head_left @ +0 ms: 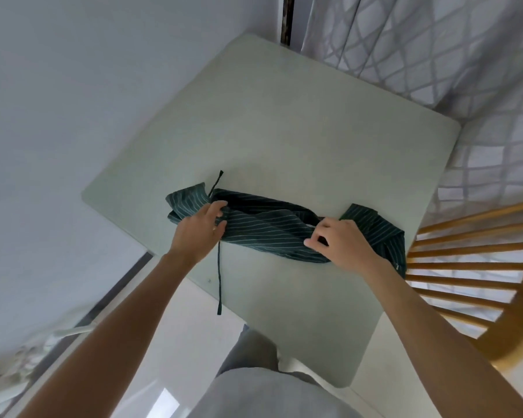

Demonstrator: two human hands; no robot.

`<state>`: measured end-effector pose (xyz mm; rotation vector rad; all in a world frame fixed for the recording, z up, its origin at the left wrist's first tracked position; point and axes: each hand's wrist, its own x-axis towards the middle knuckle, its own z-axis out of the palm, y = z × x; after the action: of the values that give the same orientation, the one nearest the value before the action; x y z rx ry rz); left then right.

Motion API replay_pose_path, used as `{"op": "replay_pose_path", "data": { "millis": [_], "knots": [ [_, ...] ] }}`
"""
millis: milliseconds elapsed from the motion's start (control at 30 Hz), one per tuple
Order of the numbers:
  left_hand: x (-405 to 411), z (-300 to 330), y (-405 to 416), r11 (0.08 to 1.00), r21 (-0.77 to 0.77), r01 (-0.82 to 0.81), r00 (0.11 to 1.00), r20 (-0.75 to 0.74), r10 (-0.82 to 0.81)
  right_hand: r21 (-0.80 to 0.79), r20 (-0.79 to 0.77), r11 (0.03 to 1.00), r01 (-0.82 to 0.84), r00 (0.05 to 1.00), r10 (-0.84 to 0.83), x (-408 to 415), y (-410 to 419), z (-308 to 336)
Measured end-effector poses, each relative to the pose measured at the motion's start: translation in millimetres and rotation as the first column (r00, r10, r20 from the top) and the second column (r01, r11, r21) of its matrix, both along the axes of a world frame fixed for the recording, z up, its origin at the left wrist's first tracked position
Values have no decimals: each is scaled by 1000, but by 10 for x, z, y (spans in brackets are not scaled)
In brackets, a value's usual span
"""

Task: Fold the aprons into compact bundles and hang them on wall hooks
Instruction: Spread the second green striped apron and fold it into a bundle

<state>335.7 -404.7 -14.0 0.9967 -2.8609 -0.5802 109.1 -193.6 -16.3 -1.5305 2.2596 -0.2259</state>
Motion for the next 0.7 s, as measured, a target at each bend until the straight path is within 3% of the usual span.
{"op": "replay_pose_path", "data": {
  "millis": [67, 167, 267, 367, 433, 533, 600, 700],
  "knots": [
    [-39, 16, -10, 994, -3, 106, 993, -53, -106, -112, -4, 992, 60, 998, -61, 43, -29, -18],
    [-126, -24, -149, 969, -45, 243, 959, 159, -234, -186, 49, 974, 133, 991, -126, 102, -249, -25],
    [-164, -120, -343, 980, -82, 182, 926, 349, -143, -27, 150, 991, 134, 980, -128, 144, -572, -171],
    [-156, -155, -534, 975, -137, 177, 905, 412, -107, 185, 241, 970, 155, 950, -198, 168, -809, -352],
    [-151, -141, -699, 974, -152, 165, 935, 337, -106, 180, 201, 963, 199, 951, -234, 114, -915, -370],
    [-191, -66, -978, 977, -186, 106, 990, 110, -86, -20, 51, 969, 247, 968, -246, -98, -1066, -177],
    [-309, -16, -1195, 975, -213, 70, 998, 21, -67, -82, 43, 956, 281, 959, -279, -325, -1166, 43],
    [-564, 89, -1429, 991, -129, -18, 999, 42, 24, 127, 237, 980, 151, 955, -178, -648, -1263, 349]
  ]
}}
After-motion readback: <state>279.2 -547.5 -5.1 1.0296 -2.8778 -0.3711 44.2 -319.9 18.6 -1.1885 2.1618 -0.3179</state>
